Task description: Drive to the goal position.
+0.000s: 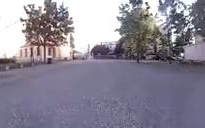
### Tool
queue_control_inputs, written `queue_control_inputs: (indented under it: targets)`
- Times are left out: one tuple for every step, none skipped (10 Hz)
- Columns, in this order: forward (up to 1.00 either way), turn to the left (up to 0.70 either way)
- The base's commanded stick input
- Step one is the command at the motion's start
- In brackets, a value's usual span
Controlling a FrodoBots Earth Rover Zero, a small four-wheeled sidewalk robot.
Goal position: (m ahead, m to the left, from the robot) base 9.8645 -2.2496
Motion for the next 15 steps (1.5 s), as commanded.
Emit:
queue_control_inputs:
  targets:
    - [0.70,0.00]
    - [0.70,0.00]
    - [0.70,0.00]
    - [0.70,0.00]
    - [0.70,0.00]
    - [0.70,-0.07]
    - [0.70,-0.24]
    - [0.70,-0.35]
    - [0.70,-0.35]
    - [0.70,-0.35]
    - [0.70,-0.35]
    - [0.70,-0.35]
    - [0.70,-0.35]
    - [0.70,-0.35]
    - [0.70,-0.35]
